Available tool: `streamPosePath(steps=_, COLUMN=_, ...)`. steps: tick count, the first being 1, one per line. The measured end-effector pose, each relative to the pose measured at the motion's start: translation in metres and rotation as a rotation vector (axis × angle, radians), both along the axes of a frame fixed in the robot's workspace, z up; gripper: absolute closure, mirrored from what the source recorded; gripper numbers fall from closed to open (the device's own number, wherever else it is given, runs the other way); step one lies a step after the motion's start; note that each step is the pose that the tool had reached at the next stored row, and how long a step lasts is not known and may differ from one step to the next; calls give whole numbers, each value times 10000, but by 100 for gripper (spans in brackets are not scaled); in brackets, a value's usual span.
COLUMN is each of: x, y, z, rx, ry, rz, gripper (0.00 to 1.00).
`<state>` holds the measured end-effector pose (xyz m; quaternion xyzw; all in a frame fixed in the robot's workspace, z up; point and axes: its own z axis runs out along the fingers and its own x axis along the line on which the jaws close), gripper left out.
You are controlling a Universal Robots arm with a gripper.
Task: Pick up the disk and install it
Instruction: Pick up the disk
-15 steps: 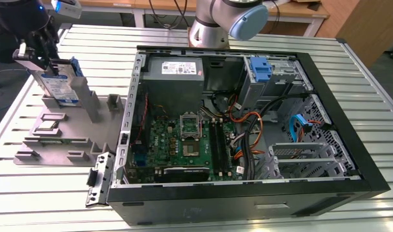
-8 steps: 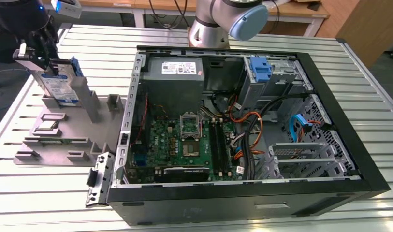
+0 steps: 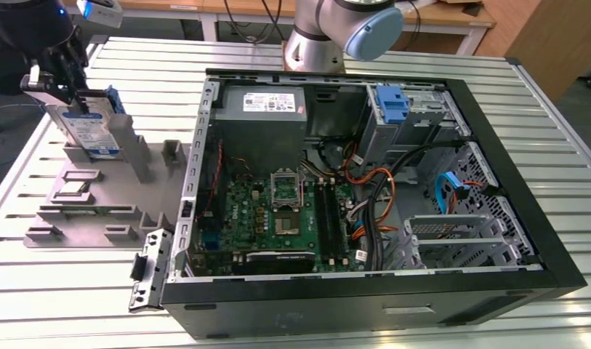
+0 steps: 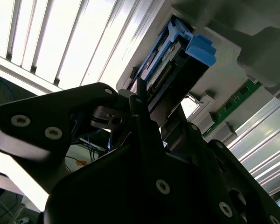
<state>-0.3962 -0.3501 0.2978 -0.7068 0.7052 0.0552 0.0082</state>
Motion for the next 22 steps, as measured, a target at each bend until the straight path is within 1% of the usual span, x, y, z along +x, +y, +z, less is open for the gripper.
streamPosePath(steps=19, x=0, y=0, z=-1, rx=0, ry=-1, rz=-4, gripper=65)
streamPosePath(steps=21, x=0, y=0, z=-4, rx=-1, ry=0, rz=-334, gripper=65)
streamPosePath(steps=22, x=0, y=1, z=-4, rx=0, ry=-1, rz=-422, gripper=65)
